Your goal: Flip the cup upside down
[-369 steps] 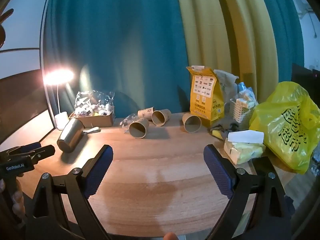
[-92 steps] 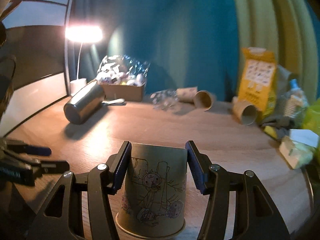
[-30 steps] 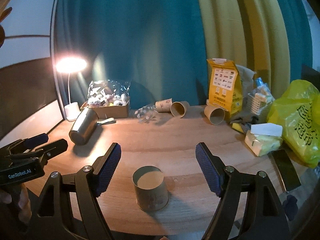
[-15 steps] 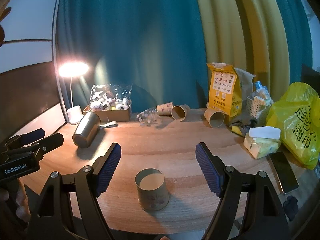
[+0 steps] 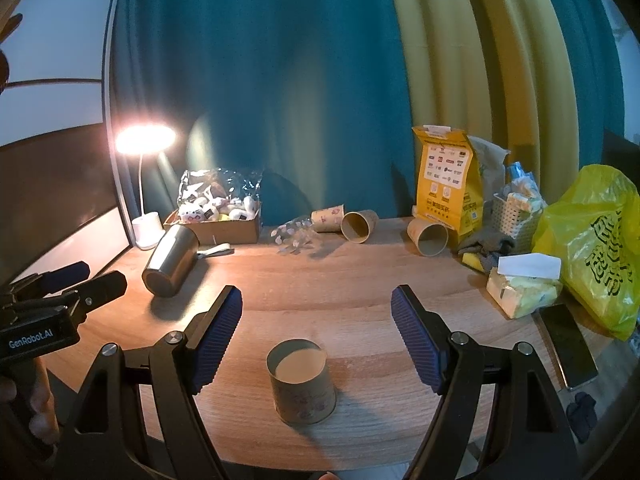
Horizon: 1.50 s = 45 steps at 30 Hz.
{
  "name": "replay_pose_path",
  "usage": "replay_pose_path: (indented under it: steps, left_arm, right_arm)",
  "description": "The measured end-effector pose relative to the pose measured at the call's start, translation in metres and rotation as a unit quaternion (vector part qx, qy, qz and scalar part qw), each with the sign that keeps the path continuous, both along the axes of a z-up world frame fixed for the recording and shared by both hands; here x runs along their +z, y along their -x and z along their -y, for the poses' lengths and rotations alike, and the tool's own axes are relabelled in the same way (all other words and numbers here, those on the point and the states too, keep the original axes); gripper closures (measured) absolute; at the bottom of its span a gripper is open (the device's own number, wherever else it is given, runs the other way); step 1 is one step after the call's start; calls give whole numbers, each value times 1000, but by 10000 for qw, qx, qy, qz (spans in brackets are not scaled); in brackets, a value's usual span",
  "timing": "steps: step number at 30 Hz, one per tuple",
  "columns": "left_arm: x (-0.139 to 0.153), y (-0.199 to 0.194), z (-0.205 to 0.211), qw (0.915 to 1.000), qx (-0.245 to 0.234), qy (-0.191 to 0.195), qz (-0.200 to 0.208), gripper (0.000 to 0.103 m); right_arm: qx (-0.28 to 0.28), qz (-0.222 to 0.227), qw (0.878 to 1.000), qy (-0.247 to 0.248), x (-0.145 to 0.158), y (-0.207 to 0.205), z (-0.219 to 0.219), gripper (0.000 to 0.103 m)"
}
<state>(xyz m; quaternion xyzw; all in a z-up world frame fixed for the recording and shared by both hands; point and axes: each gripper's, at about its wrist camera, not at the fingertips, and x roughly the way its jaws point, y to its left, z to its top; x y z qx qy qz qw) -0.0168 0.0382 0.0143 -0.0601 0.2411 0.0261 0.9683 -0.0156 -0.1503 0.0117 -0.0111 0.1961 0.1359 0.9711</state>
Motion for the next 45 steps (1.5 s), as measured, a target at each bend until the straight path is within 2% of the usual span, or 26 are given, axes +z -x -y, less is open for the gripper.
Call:
replay_pose_path:
  steps: [45]
  left_arm:
    - [-6,4,3,9998,178,-12,-113,18]
  right_arm:
    - [-5,-181,9998,25,-8,-3,-1,23]
